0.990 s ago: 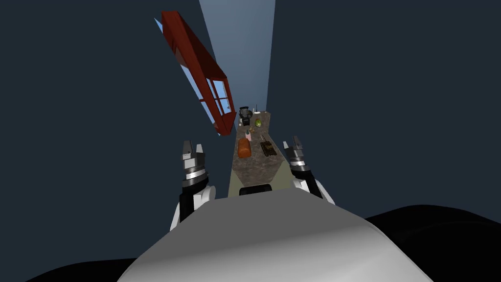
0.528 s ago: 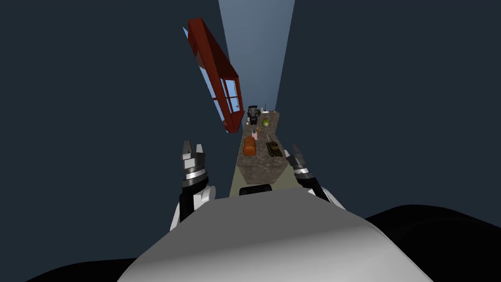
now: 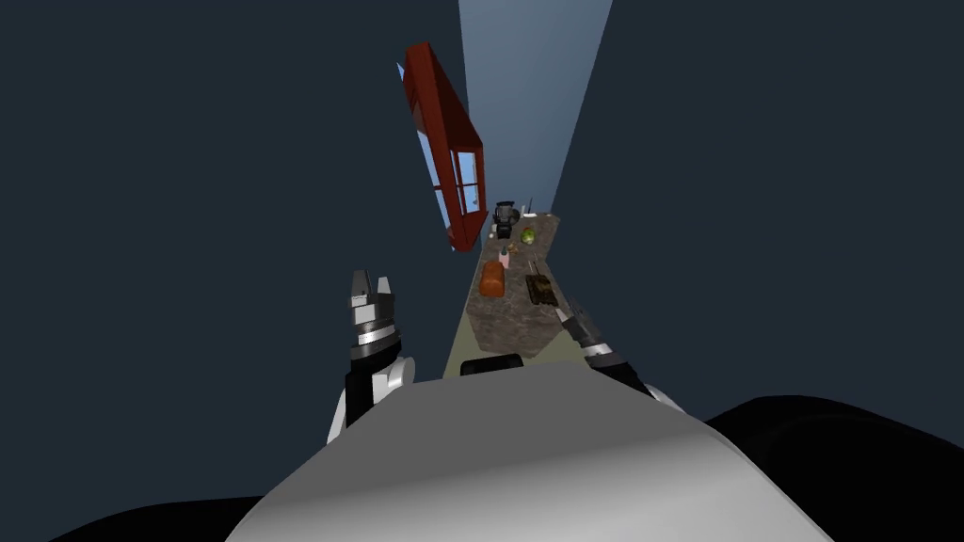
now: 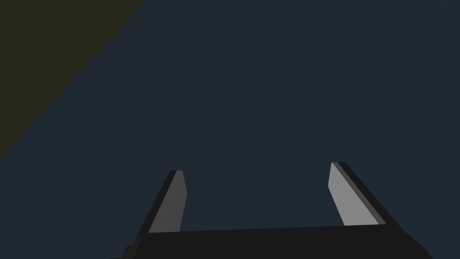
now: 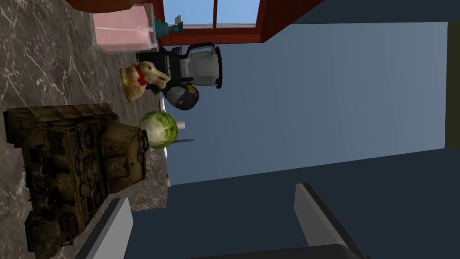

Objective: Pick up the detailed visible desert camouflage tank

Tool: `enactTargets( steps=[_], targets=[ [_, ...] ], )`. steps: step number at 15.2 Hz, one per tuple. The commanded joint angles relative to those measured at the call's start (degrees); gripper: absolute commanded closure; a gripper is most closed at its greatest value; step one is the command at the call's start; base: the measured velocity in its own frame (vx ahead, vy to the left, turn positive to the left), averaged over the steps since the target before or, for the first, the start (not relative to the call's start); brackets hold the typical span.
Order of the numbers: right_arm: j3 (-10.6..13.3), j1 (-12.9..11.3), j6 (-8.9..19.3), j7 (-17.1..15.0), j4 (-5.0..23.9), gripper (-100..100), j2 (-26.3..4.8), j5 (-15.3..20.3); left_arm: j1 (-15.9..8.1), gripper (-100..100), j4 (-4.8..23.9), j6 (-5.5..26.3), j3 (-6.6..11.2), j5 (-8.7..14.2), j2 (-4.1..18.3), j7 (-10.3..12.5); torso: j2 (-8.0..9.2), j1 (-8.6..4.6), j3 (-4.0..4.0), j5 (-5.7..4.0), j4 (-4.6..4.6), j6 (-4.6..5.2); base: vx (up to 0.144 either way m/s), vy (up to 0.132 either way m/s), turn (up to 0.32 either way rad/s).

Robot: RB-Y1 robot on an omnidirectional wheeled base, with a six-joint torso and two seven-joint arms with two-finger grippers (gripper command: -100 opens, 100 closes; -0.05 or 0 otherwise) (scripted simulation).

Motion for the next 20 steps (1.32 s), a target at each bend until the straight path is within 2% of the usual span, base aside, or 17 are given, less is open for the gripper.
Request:
enactTargets(
  steps=[1,4,5,6,8,9,10,11,12,13,14,15,16,17,18,19,20],
  targets=[
    [0.0,2.9,-0.7,-1.3,2.4,-100,-2.9,-1.3,0.0,0,0.0,0.0,0.00,0.0,0.0,0.0,0.00,0.00,0.00,0.00,0.00,0.00,-0.032,-0.010,0.346],
    [-0.1,6.3,-1.4,-2.3,4.4,-100,-6.8,-2.3,0.0,0,0.0,0.0,0.00,0.0,0.0,0.0,0.03,-0.01,0.02,0.01,0.01,-0.02,-0.032,-0.009,0.350],
    [-0.1,6.3,-1.4,-2.3,4.4,-100,-6.8,-2.3,0.0,0,0.0,0.0,0.00,0.0,0.0,0.0,0.04,-0.03,0.02,0.00,0.01,0.00,-0.030,-0.015,0.088],
    [-0.1,8.6,-2.1,-3.4,6.4,-100,-9.0,-3.4,0.0,0,0.0,0.0,0.01,0.0,0.0,0.0,0.02,-0.03,0.01,-0.01,0.01,0.04,-0.027,-0.005,0.286],
    [-0.1,9.1,-2.1,-3.4,6.4,-100,-9.7,-3.4,0.0,0,0.0,0.0,0.00,0.0,0.0,0.0,0.04,-0.04,0.02,0.00,0.01,0.01,-0.030,-0.012,0.204],
    [-0.2,11.1,-2.8,-4.5,8.4,-100,-11.9,-4.4,0.0,0,0.0,0.0,0.01,0.0,0.0,0.0,0.00,-0.03,0.00,0.00,0.01,0.04,-0.037,-0.011,0.265],
    [-0.2,12.0,-2.8,-4.5,8.4,-100,-12.6,-4.4,0.0,0,0.0,0.0,0.00,0.0,0.0,0.0,0.02,-0.04,0.01,0.00,0.00,0.00,-0.042,-0.014,0.316],
    [-0.2,13.7,-3.5,-5.6,10.5,-100,-14.3,-5.5,0.0,0,0.0,0.0,0.00,0.0,0.0,0.0,0.04,-0.05,0.02,0.00,0.01,0.01,-0.045,-0.017,0.345],
    [-0.2,15.0,-3.5,-5.6,10.5,-100,-15.6,-5.5,0.0,0,0.0,0.0,0.00,0.0,0.0,0.0,0.06,-0.06,0.03,0.00,0.01,-0.01,-0.041,-0.015,0.336],
    [-0.2,15.0,-3.5,-5.6,10.5,-100,-15.6,-5.5,0.0,0,0.0,0.0,0.00,0.0,0.0,0.0,0.05,-0.07,0.03,-0.01,0.01,-0.01,-0.022,-0.009,0.191],
    [-0.3,16.9,-4.2,-6.7,12.6,-100,-17.7,-6.6,0.0,0,0.0,0.0,0.01,0.0,0.0,0.0,0.00,-0.05,0.00,-0.01,0.01,0.02,-0.025,-0.006,0.244],
    [-0.3,18.0,-4.2,-6.7,12.6,-100,-18.6,-6.6,0.0,0,0.0,0.0,0.00,0.0,0.0,0.0,0.00,-0.04,0.00,0.00,0.00,0.02,-0.032,-0.009,0.322],
    [-0.3,19.6,-5.0,-7.8,14.4,-100,-20.0,-7.6,0.0,0,0.0,0.0,0.00,0.0,0.0,0.0,-0.01,-0.05,0.00,0.00,0.00,-0.02,-0.033,-0.009,0.370],
    [-0.3,21.0,-5.0,-7.8,14.7,-100,-21.2,-7.6,0.0,0,0.0,0.0,0.00,0.0,0.0,0.0,-0.01,-0.06,-0.01,0.00,0.00,-0.02,-0.026,-0.012,0.295],
    [-0.3,21.0,-5.0,-7.8,14.7,-100,-21.6,-7.6,0.0,0,0.0,0.0,0.01,0.0,0.0,0.0,-0.02,-0.06,-0.01,0.01,-0.01,0.01,-0.018,-0.014,0.160],
    [-0.3,23.6,-5.7,-8.9,16.2,-100,-23.5,-8.7,0.0,0,0.0,0.0,0.01,0.0,0.0,0.0,-0.05,-0.06,-0.02,-0.01,0.00,0.02,-0.021,-0.009,0.287],
    [-0.3,24.1,-5.7,-8.9,16.8,-100,-24.1,-8.7,0.0,0,0.0,0.0,0.00,0.0,0.0,0.0,-0.05,-0.06,-0.03,0.00,-0.01,0.00,-0.020,-0.009,0.409]
  ],
)
